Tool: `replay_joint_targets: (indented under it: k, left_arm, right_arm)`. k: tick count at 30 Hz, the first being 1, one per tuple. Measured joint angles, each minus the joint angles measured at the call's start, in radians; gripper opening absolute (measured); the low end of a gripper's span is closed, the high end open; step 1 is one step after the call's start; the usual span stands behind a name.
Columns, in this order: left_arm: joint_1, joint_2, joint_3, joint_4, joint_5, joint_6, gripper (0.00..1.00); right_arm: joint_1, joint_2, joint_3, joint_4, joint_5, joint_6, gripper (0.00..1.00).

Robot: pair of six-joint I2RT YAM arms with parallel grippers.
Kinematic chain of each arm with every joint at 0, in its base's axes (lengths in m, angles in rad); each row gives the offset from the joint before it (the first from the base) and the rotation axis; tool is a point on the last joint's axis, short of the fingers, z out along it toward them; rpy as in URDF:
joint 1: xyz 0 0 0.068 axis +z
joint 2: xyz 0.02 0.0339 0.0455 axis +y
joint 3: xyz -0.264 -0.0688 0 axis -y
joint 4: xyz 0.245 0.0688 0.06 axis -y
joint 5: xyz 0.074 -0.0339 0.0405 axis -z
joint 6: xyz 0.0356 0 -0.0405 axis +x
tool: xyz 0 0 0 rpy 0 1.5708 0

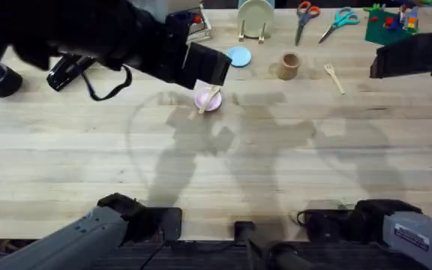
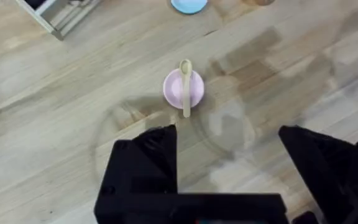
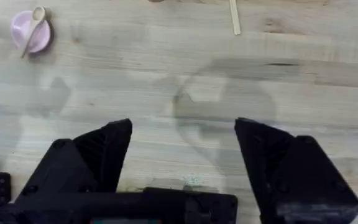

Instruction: Pick up a utensil and set it on the pink plate, then put the other utensil in the container.

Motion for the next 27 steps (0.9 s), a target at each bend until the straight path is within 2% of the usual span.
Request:
replay_joint_targets:
  k: [9, 13, 16, 19, 23, 27]
  left_arm:
    - [0.0, -0.009, 0.0, -0.049, -0.026, 0.0, 0.996]
    - [0.0, -0.009, -0.005, -0.007, -0.03, 0.015, 0.996]
    - [0.0, -0.013, -0.052, 0.067, -0.031, 0.024, 0.995]
    - [0.0, -0.03, -0.162, 0.191, -0.018, 0.046, 0.995]
    - [0.0, -0.077, -0.332, 0.378, 0.057, 0.114, 0.995]
    - [0.0, -0.139, -0.468, 0.518, 0.122, 0.184, 0.995]
  right_arm:
    - [0.0, 0.0, 0.0, -0.007, 0.0, 0.0, 0.994]
    - [0.0, 0.0, 0.0, -0.009, 0.0, -0.002, 0.994]
    - [0.0, 0.0, 0.0, -0.009, 0.0, -0.002, 0.994]
    - [0.0, 0.0, 0.0, -0.01, 0.0, -0.002, 0.995]
    - [0.0, 0.0, 0.0, -0.01, 0.0, -0.002, 0.994]
    - [0.0, 0.0, 0.0, -0.015, 0.0, -0.003, 0.995]
